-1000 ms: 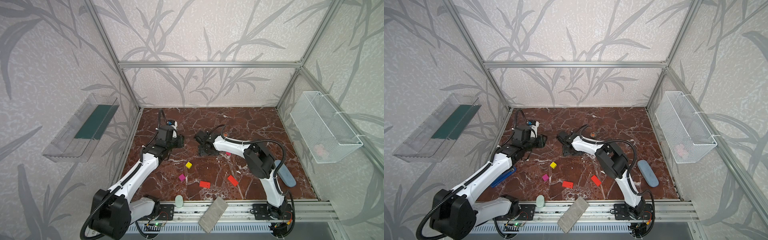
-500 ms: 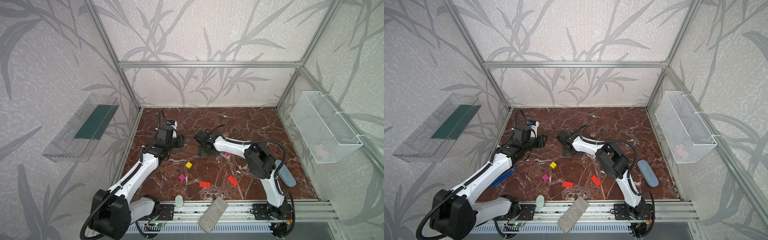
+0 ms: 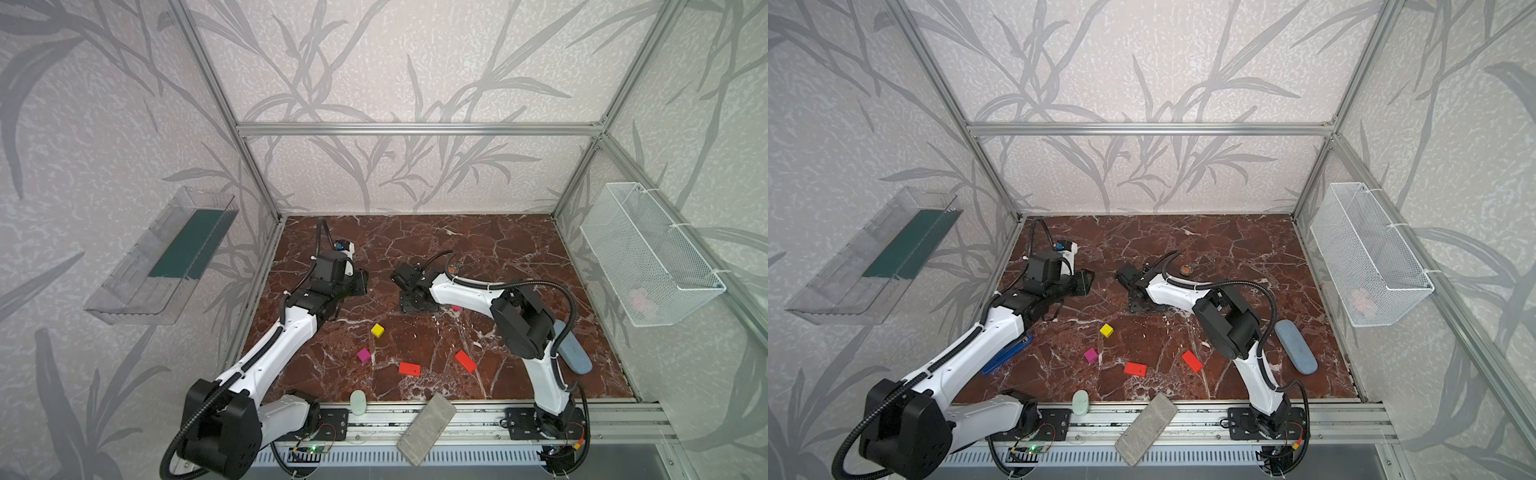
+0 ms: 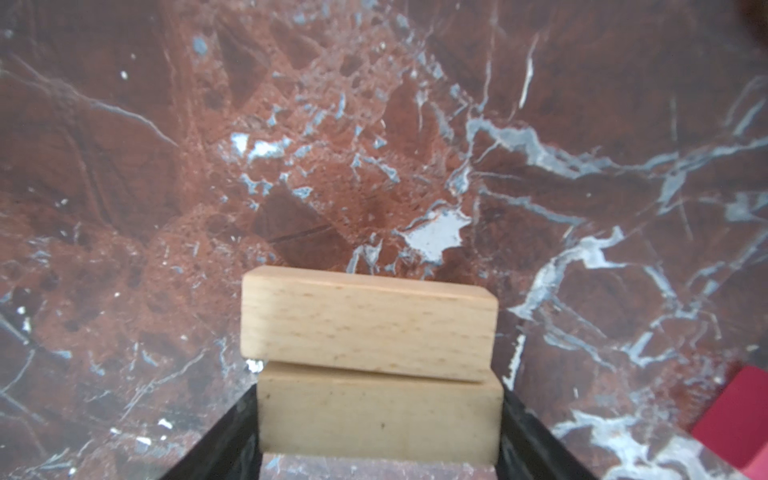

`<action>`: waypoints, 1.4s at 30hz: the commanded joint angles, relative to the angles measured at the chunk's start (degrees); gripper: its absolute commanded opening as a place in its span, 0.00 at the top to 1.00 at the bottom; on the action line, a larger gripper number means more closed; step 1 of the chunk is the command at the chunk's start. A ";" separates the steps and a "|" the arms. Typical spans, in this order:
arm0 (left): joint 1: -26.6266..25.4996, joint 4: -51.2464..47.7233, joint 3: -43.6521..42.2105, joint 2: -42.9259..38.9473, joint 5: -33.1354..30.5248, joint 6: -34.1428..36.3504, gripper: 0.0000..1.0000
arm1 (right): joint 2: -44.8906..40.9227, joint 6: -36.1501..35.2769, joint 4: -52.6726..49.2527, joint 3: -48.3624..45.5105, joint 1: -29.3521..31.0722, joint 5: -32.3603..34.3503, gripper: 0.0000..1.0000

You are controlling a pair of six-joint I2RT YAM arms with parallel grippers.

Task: Build the wood block tower
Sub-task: 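Lower the held block with the right gripper beside the other wooden block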

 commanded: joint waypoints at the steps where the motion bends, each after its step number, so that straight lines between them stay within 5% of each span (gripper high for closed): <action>1: 0.41 -0.10 -0.49 -1.61 -0.38 0.47 0.63 | 0.73 1.00 -1.99 -0.65 0.43 -1.73 0.25; 42: 0.40 -0.23 -0.81 -2.23 -0.90 0.65 0.63 | 4.10 4.10 -4.25 4.11 0.84 1.19 0.28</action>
